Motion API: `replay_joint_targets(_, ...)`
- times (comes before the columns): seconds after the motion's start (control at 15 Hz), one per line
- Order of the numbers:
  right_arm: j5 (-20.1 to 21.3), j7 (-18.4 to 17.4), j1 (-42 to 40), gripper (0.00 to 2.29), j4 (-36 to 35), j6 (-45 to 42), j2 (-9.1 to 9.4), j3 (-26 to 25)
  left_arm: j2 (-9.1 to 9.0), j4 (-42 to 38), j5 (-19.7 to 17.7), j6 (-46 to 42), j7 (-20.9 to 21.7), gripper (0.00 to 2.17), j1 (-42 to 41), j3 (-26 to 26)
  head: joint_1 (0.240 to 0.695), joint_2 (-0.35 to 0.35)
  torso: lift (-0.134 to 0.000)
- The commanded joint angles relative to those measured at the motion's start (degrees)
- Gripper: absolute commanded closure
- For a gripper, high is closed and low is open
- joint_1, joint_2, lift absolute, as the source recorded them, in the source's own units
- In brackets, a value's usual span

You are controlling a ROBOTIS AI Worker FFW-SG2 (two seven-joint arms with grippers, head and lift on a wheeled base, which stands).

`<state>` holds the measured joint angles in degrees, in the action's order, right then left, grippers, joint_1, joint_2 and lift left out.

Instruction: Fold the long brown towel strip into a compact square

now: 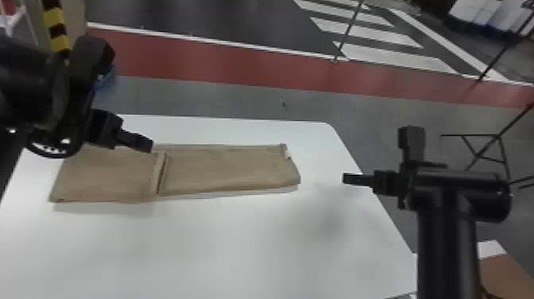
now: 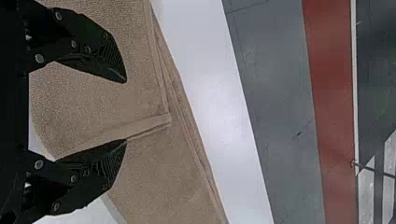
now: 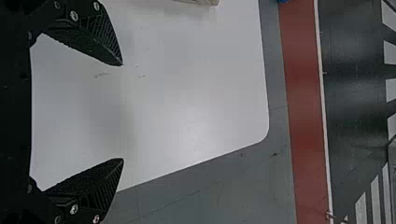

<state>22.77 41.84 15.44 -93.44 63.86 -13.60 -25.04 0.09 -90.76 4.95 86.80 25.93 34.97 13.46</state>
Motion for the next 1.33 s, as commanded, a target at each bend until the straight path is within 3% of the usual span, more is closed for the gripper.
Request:
replay_joint_targets(0.0, -0.7, 0.0, -0.2, 0.17, -2.1, 1.1, 0.51, 0.4, -0.24, -0.2, -0.1, 0.0, 0.0, 0.07, -0.3, -0.7, 0.695, -0.35, -0.125)
replay_joint_targets(0.27, -5.5, 0.0, -0.1, 0.16, -9.4, 7.5, 3.32, 3.1, -0.24, -1.3, 0.1, -1.2, 1.8, 0.07, -2.1, -7.2, 0.695, -0.35, -0.125)
replay_joint_targets(0.4, -7.5, 0.0, 0.7, 0.15, -11.9, 9.9, 7.54, 5.8, -0.24, -3.3, -0.2, -1.8, 3.1, 0.07, -4.2, -10.8, 0.695, -0.32, -0.125)
replay_joint_targets(0.53, -8.0, 0.0, 1.3, 0.14, -13.0, 10.3, 12.46, 9.8, -0.24, -5.4, -2.1, -1.9, 3.8, 0.07, -6.9, -14.2, 0.695, -0.243, -0.125)
replay_joint_targets(0.6, -7.5, -0.2, 2.1, 0.13, -12.9, 10.1, 13.65, 12.6, 0.97, -6.5, -3.1, -2.1, 3.9, 0.07, -8.5, -16.2, 0.695, -0.21, -0.125)
replay_joint_targets(0.67, -6.9, -0.4, 3.3, 0.13, -12.3, 9.8, 13.65, 14.2, 2.81, -7.2, -4.2, -2.5, 4.2, 0.07, -9.7, -17.9, 0.695, -0.181, -0.125)
replay_joint_targets(0.73, -6.5, -0.5, 4.6, 0.13, -10.5, 9.2, 13.65, 16.2, 4.39, -7.8, -5.3, -3.0, 4.4, 0.08, -11.1, -20.1, 0.695, -0.109, -0.125)
replay_joint_targets(0.93, -7.4, -0.4, 6.9, 0.13, -5.4, 7.8, 13.65, 20.3, 8.44, -9.4, -7.9, -3.5, 5.4, 0.08, -14.8, -24.1, 0.695, -0.024, -0.125)
replay_joint_targets(1.27, -12.6, 1.7, 8.2, 0.15, 4.3, 1.0, 13.65, 23.1, 11.25, -11.0, -10.3, -4.7, 6.6, 0.08, -19.1, -27.3, 0.695, 0.103, -0.125)
